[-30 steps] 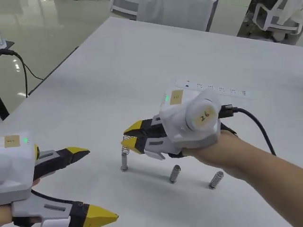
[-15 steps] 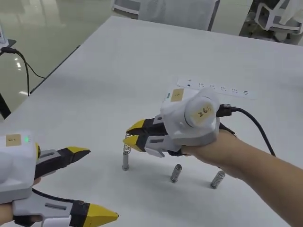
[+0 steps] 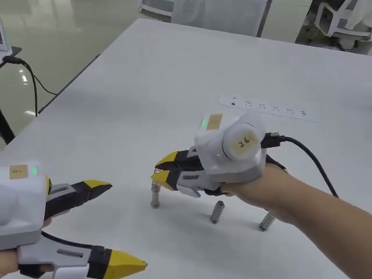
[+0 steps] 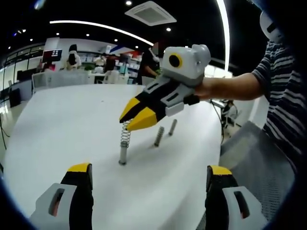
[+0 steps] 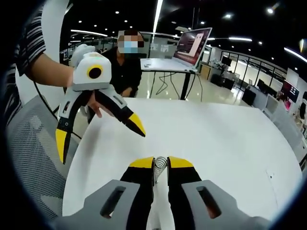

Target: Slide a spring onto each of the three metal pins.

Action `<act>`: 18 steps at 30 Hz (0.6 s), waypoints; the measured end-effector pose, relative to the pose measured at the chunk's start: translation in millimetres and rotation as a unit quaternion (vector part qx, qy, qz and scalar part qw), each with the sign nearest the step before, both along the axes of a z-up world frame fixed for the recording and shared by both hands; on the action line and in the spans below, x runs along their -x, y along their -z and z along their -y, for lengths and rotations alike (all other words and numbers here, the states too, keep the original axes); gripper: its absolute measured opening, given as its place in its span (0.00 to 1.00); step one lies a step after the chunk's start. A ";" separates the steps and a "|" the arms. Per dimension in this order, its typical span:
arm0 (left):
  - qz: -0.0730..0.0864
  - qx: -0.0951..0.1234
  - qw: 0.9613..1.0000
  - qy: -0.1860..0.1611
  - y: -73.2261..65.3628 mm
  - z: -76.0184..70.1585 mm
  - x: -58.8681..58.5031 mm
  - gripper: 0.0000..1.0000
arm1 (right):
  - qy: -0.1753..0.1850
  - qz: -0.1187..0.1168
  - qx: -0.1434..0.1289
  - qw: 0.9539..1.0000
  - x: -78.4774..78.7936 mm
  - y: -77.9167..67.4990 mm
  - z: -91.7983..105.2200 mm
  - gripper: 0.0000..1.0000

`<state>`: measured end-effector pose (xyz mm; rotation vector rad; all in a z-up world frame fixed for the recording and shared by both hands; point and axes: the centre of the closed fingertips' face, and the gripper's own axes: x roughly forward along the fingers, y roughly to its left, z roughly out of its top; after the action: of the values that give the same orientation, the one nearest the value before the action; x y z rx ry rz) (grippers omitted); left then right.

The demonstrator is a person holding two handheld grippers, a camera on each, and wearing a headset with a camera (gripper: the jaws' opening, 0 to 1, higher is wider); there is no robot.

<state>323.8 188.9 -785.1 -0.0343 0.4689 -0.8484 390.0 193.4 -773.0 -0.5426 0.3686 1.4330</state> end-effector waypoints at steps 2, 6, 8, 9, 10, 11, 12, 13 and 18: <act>0.000 0.001 1.000 -0.002 0.4 -0.3 0.3 0.96 | 0.001 0.002 0.010 1.000 0.6 7.0 -0.1 0.07; -0.005 0.001 1.000 -0.003 3.3 -0.5 1.9 0.96 | 0.000 0.012 0.040 0.999 2.8 23.7 -2.1 0.07; -0.006 -0.002 1.000 -0.002 4.8 -0.2 2.3 0.96 | 0.001 0.016 0.052 0.999 2.9 30.3 -2.8 0.07; -0.006 -0.002 1.000 -0.002 4.9 0.1 2.5 0.95 | 0.005 0.012 0.056 0.998 3.0 34.3 -2.8 0.07; -0.006 0.000 1.000 -0.001 4.5 0.4 2.6 0.95 | 0.007 0.010 0.059 0.998 2.9 37.1 -2.1 0.07; -0.006 0.000 1.000 -0.002 4.2 0.5 2.4 0.95 | 0.009 0.009 0.064 0.998 3.3 40.6 -1.1 0.07; -0.005 0.001 1.000 -0.002 3.7 0.5 2.3 0.95 | 0.008 0.009 0.065 0.998 3.6 41.7 -0.7 0.07; -0.004 0.001 1.000 -0.003 3.3 0.4 2.1 0.96 | 0.006 0.010 0.066 0.998 4.8 44.3 -0.1 0.07; -0.006 0.002 1.000 -0.005 4.5 -0.6 1.6 0.95 | 0.022 -0.003 0.063 0.998 2.9 45.0 -2.9 0.07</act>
<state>322.1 189.5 -789.5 -0.0451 0.4775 -0.8388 387.2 196.4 -818.0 -0.6278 0.4749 1.3761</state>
